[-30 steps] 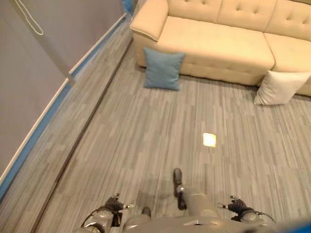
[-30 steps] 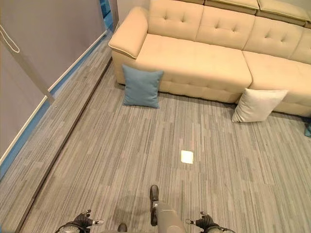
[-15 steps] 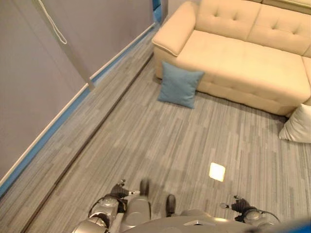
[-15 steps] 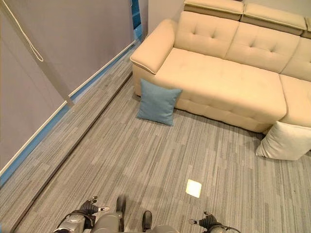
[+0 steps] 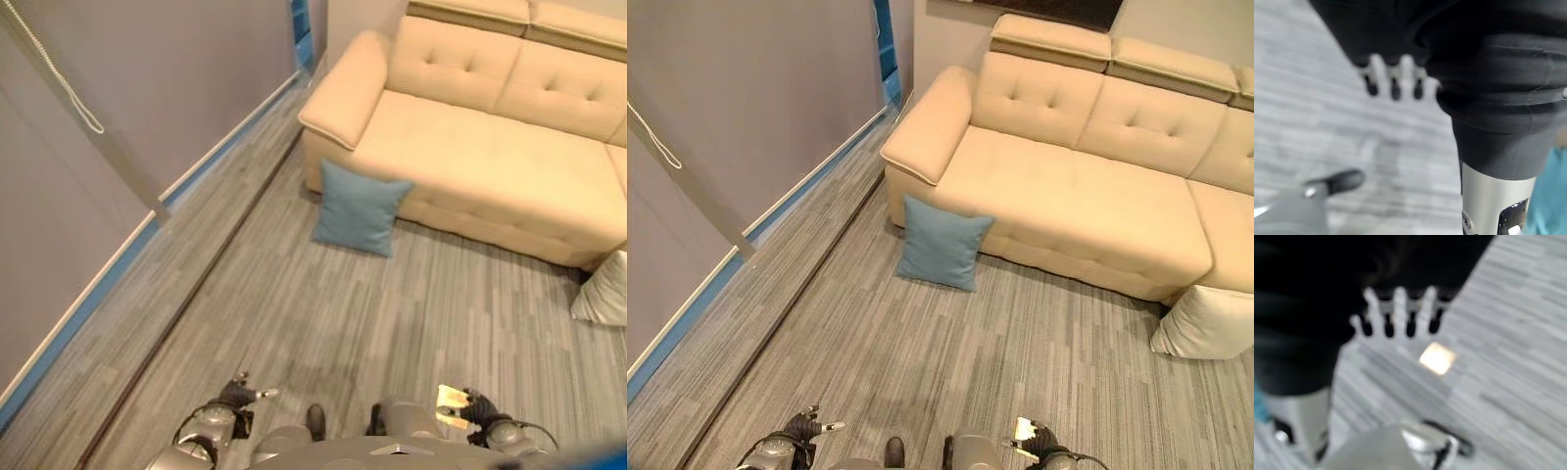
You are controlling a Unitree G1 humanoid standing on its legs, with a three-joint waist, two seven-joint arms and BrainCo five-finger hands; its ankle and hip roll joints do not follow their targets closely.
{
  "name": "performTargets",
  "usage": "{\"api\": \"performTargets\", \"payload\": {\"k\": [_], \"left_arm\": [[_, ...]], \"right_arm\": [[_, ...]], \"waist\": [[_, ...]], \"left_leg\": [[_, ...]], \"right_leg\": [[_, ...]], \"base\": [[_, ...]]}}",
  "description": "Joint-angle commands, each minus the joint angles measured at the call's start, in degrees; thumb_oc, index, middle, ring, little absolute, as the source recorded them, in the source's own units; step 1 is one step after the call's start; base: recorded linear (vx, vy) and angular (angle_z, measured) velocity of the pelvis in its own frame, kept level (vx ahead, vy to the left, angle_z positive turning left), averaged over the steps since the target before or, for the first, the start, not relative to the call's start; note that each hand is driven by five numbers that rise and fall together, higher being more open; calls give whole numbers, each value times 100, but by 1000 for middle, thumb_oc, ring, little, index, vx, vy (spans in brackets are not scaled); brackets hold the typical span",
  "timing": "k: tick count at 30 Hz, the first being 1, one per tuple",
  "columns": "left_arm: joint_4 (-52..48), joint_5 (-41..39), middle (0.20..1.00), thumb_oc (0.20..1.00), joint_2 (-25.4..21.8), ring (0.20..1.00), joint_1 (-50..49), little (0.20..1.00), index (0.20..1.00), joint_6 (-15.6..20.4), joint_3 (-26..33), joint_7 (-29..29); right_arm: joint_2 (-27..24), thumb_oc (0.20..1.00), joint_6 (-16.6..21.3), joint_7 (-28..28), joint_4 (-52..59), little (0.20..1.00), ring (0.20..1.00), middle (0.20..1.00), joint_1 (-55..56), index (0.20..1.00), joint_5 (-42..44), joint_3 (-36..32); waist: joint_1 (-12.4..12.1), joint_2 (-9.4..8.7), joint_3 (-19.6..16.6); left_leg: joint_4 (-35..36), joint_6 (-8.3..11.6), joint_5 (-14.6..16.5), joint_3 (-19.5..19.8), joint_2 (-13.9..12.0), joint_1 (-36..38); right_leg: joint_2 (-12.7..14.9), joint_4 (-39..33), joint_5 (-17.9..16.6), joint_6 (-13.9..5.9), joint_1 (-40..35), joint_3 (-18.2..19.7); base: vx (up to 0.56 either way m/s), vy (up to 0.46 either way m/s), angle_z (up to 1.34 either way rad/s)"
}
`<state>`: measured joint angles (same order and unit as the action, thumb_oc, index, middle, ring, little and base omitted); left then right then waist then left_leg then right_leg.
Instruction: Pick up all the scattered cushions and arrange them neatly on the sofa.
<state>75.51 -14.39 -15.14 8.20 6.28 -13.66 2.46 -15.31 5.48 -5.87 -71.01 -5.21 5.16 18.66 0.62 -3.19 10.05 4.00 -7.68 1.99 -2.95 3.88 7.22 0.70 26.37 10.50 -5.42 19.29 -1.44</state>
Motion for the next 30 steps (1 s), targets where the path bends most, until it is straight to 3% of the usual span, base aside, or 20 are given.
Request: {"api": "performTargets", "payload": {"k": [1, 4, 6, 7, 8, 9, 10, 11, 12, 13, 16, 17, 18, 19, 20, 25, 26, 28, 30], "left_arm": [[-153, 70, 1000, 1000, -166, 1000, 21, 1000, 1000, 84, 125, -16], [-105, 118, 1000, 1000, -125, 1000, 87, 1000, 1000, 126, 116, -48], [-84, 168, 1000, 1000, -41, 1000, 32, 1000, 1000, 123, 71, -113], [-68, 172, 1000, 1000, -2, 1000, -4, 1000, 1000, 115, 61, -111], [-46, 181, 1000, 1000, 50, 1000, -56, 1000, 1000, 108, -16, -128], [-46, 181, 1000, 1000, 48, 1000, -56, 1000, 1000, 108, -15, -128], [-96, 130, 1000, 1000, 33, 1000, -21, 1000, 1000, 96, -42, -129], [-97, 129, 1000, 1000, 34, 1000, -20, 1000, 1000, 95, -45, -129], [-189, 34, 1000, 1000, 40, 1000, 53, 1000, 1000, 100, -89, -101], [-189, 34, 1000, 1000, 42, 1000, 54, 1000, 1000, 100, -90, -101], [-211, 16, 1000, 1000, 44, 1000, 78, 1000, 1000, 105, -141, -105], [-232, 5, 1000, 1000, 31, 1000, 62, 1000, 1000, 117, -149, -84], [-238, -6, 1000, 1000, 32, 1000, 46, 1000, 1000, 118, -142, -87], [-196, -16, 1000, 1000, 38, 1000, -10, 1000, 1000, 118, -104, -76], [-157, 9, 1000, 1000, 39, 1000, -12, 1000, 1000, 113, -116, -82], [-42, 57, 1000, 1000, 53, 1000, -122, 1000, 1000, 95, -59, -118], [-77, 29, 1000, 1000, 10, 1000, -116, 1000, 1000, 98, -39, -108], [-97, 16, 1000, 1000, -10, 1000, -105, 1000, 1000, 98, -25, -84], [-122, 17, 1000, 1000, -143, 1000, -29, 1000, 1000, 109, -38, -73]], "right_arm": [[-74, 1000, 55, -13, -78, 1000, 1000, 1000, -96, 1000, 38, 69], [-86, 1000, 32, 31, -144, 1000, 1000, 1000, -7, 1000, 29, 29], [-115, 1000, 16, 26, -224, 1000, 1000, 1000, 100, 1000, 23, 2], [-120, 1000, 4, 34, -248, 1000, 1000, 1000, 123, 1000, 6, 13], [-167, 1000, 3, 48, -246, 1000, 1000, 1000, 177, 1000, 64, -36], [-164, 1000, 3, 48, -246, 1000, 1000, 1000, 177, 1000, 64, -35], [-189, 1000, 14, 20, -210, 1000, 1000, 1000, 191, 1000, 131, -53], [-190, 1000, 13, 20, -209, 1000, 1000, 1000, 192, 1000, 131, -55], [-234, 1000, 9, -13, -161, 1000, 1000, 1000, 106, 1000, 177, 3], [-236, 1000, 9, -14, -161, 1000, 1000, 1000, 106, 1000, 177, 1], [-245, 1000, 17, -9, -186, 1000, 1000, 1000, 85, 1000, 250, 1], [-248, 1000, 37, -29, -183, 1000, 1000, 1000, 87, 1000, 234, 4], [-248, 1000, 32, -29, -185, 1000, 1000, 1000, 86, 1000, 226, 3], [-250, 1000, 23, -46, -236, 1000, 1000, 1000, 98, 1000, 185, 5], [-261, 1000, 21, -44, -261, 1000, 1000, 1000, 96, 1000, 177, -2], [-230, 1000, 3, -23, -263, 1000, 1000, 1000, 128, 1000, 151, -68], [-166, 1000, 16, -31, -183, 1000, 1000, 1000, 29, 1000, 117, -64], [-144, 1000, 31, -43, -133, 1000, 1000, 1000, -26, 1000, 92, -46], [-93, 1000, 41, -33, -89, 1000, 1000, 1000, -136, 1000, 97, 37]], "waist": [[159, -216, 66], [357, -205, 31], [387, -189, -92], [389, -153, -155], [479, -143, -204], [487, -155, -214], [465, -319, -155], [463, -293, -148], [181, -503, 49], [165, -476, 63], [-18, -505, 115], [-51, -474, 108], [-98, -426, 97], [-190, -302, 52], [-199, -261, 39], [-189, -247, -95], [-260, -241, -93], [-314, -227, -62], [-284, -213, 15]], "left_leg": [[-598, 561, 345, 676, 90, 110], [-644, 673, 402, 982, 107, 440], [-808, 809, 378, 1060, 46, 558], [-1056, 918, 238, 1010, 0, 519], [-2156, 1350, -444, 621, -260, 191], [-2149, 1350, -458, 627, -248, 179], [-2859, 1453, -767, 341, -376, -287], [-2938, 1458, -718, 345, -404, -320], [-3803, 1244, -587, 269, -194, -1177], [-3853, 1244, -546, 262, -223, -1181], [-2850, 1064, -294, 50, -373, -1538], [-2164, 1027, -235, 66, -377, -1515], [-1523, 1031, -338, 147, -388, -1506], [-763, 1089, -738, 515, -430, -1535], [-562, 1128, -889, 570, -456, -1542], [-574, 1085, -735, 552, -401, -1330], [-791, 921, -446, 427, -303, -1287], [-882, 866, -309, 313, -299, -1260], [-934, 781, -126, 255, -273, -1104]], "right_leg": [[-288, -2074, -1521, -155, -519, -230], [-418, -2632, -1733, -198, -376, -60], [-364, -2596, -1744, -69, -645, 24], [-371, -2607, -1788, 16, -727, -48], [-349, -2686, -1731, 146, -1131, -102], [-335, -2686, -1733, 144, -1119, -104], [-198, -2744, -1668, 240, -1344, -98], [-225, -2744, -1670, 244, -1345, -106], [-174, -2890, -1540, 355, -1770, 125], [-203, -2895, -1541, 356, -1785, 132], [-164, -3044, -1383, 289, -2121, 180], [-184, -3079, -1316, 251, -2169, 203], [-219, -3101, -1265, 224, -2250, 238], [-301, -3119, -1126, 221, -2378, 336], [-306, -3098, -1042, 214, -2472, 356], [-107, -2777, -844, 120, -2482, 437], [138, -2092, -782, -60, -2231, 376], [293, -1833, -791, -135, -2098, 201], [399, -1380, -968, -239, -1705, 273]], "base": [[467, 7, 25], [399, -7, 33], [390, -82, 66], [486, -120, 67], [370, -99, 52], [325, -145, 43], [80, -71, 26], [281, -194, 31], [195, -118, 3], [289, -130, -25], [269, 18, -54], [324, 96, -28], [407, 163, -42], [377, 177, -40], [264, 136, -27], [212, 218, -51], [112, 222, -43], [94, 213, -57], [116, 165, -61]]}}
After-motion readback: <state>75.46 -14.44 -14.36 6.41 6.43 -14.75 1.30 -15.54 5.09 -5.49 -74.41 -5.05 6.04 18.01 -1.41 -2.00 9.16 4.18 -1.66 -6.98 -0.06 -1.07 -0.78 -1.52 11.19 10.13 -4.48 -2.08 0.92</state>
